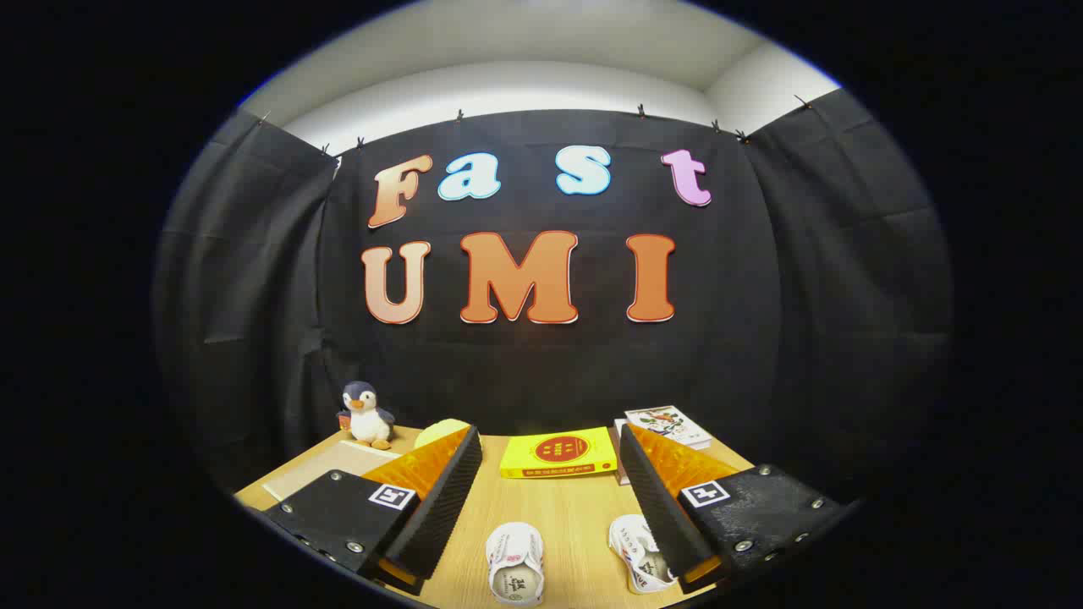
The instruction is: Open the storage box then place both shoes into the box .Put the left shoe in first, then the right shoe, with the right side of both shoes facing outward in a uniform manner.
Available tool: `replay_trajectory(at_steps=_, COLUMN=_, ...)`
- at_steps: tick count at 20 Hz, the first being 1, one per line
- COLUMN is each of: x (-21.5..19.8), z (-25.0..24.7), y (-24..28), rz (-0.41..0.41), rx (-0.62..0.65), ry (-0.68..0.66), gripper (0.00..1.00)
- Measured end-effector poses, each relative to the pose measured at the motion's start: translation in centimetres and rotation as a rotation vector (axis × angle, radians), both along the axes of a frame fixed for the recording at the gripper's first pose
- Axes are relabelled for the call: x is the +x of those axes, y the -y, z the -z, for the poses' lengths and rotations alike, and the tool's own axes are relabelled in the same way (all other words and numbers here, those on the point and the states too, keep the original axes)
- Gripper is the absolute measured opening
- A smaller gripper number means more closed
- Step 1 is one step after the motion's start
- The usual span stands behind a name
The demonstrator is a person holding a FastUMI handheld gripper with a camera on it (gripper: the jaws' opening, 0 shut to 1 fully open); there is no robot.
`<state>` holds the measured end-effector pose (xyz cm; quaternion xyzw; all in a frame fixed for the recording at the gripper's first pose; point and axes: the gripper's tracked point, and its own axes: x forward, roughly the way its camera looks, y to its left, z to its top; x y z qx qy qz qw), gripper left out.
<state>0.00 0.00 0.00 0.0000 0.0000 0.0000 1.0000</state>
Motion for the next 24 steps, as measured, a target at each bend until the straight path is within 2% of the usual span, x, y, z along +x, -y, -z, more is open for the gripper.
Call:
replay_trajectory(at_steps=4, x=1.0, z=-0.3, y=-0.8, rz=-0.054, rx=-0.009, ry=-0.006, gripper=0.98)
replay_trajectory(at_steps=10, x=1.9, z=0.7, y=-0.6, rz=-0.084, rx=-0.026, ry=-0.037, gripper=0.98)
replay_trajectory(at_steps=13, x=2.1, z=1.4, y=-0.5, rz=-0.097, rx=-0.017, ry=-0.053, gripper=0.98)
replay_trajectory(at_steps=17, x=2.2, z=3.3, y=-1.7, rz=-0.154, rx=0.015, ry=-0.111, gripper=0.98)
replay_trajectory(at_steps=21, x=2.6, z=6.8, y=-3.7, rz=-0.241, rx=0.115, ry=-0.235, gripper=0.98)
replay_trajectory(at_steps=24, x=2.8, z=10.4, y=-6.0, rz=-0.343, rx=0.254, ry=-0.379, gripper=0.98)
